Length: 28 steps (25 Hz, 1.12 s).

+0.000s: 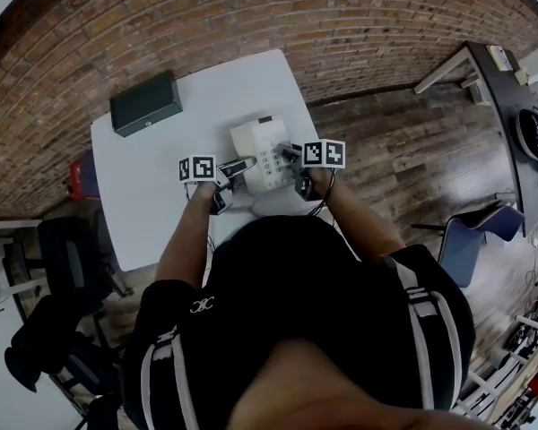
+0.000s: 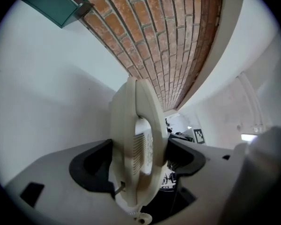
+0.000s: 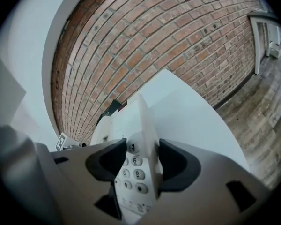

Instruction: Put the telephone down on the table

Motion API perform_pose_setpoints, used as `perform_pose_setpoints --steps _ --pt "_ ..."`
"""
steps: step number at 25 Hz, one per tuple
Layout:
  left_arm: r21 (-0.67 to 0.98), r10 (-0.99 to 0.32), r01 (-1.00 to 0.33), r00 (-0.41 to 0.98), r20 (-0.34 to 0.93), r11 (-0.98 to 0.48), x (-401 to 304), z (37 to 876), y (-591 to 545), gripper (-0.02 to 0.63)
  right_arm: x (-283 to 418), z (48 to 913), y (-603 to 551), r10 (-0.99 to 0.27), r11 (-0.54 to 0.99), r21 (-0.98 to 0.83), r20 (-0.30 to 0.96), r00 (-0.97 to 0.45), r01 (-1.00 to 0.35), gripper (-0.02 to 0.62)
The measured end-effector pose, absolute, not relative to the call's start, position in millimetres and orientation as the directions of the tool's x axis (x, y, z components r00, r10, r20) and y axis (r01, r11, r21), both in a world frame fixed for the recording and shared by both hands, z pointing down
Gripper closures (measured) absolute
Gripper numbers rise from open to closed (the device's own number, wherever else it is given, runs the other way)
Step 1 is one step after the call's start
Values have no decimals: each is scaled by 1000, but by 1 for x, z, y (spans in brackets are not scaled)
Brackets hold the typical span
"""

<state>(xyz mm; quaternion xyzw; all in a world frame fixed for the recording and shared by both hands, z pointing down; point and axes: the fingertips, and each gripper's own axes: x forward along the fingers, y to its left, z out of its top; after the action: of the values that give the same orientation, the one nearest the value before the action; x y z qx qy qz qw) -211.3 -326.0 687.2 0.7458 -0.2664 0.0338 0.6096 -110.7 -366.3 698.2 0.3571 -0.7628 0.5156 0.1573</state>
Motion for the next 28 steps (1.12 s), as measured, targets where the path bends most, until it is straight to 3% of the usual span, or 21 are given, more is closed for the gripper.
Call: perform_pose_setpoints --steps 9,23,28 --pt "891 -317 -447 859 402 -80 -203 714 -314 238 -105 721 -359 -347 221 -639 654 -672 -737 400" --pt "889 -350 -451 848 399 -78 -205 716 -313 238 -102 726 -357 -359 213 -685 608 -708 -697 394" --pt "808 -391 -575 778 491 -130 -213 708 -315 238 -104 725 -356 -326 235 -664 635 -701 -710 394"
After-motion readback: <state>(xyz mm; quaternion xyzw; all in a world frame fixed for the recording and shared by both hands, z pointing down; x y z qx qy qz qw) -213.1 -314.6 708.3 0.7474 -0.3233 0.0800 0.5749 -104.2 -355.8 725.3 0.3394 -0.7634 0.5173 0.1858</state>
